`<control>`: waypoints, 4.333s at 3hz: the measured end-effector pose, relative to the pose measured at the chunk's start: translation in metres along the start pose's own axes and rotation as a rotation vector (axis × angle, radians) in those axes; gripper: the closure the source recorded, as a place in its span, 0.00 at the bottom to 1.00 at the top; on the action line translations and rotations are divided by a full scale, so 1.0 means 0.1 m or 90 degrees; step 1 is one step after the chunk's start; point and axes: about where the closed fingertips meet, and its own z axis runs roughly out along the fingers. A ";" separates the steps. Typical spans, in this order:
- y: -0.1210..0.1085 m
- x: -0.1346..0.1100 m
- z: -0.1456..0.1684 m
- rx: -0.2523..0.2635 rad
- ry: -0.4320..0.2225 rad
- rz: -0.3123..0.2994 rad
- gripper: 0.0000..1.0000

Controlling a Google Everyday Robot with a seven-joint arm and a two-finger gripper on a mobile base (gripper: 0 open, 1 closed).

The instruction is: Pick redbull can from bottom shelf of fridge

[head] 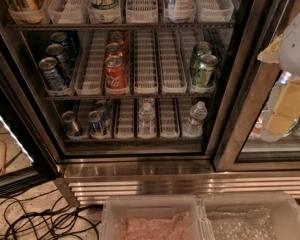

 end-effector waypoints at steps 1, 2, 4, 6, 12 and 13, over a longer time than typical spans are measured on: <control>0.00 -0.03 0.08 0.000 0.000 0.007 0.00; 0.17 -0.07 0.45 -0.039 -0.004 0.017 0.00; 0.32 -0.18 0.67 -0.049 -0.018 0.030 0.00; 0.71 -0.66 1.62 -0.072 -0.029 0.111 0.00; 1.39 -1.84 3.13 -0.157 -0.089 0.164 0.00; 1.33 -2.20 3.43 -0.145 -0.111 0.215 0.00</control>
Offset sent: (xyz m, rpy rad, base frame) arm 0.0033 0.0118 -0.0467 0.0289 0.0722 -0.0263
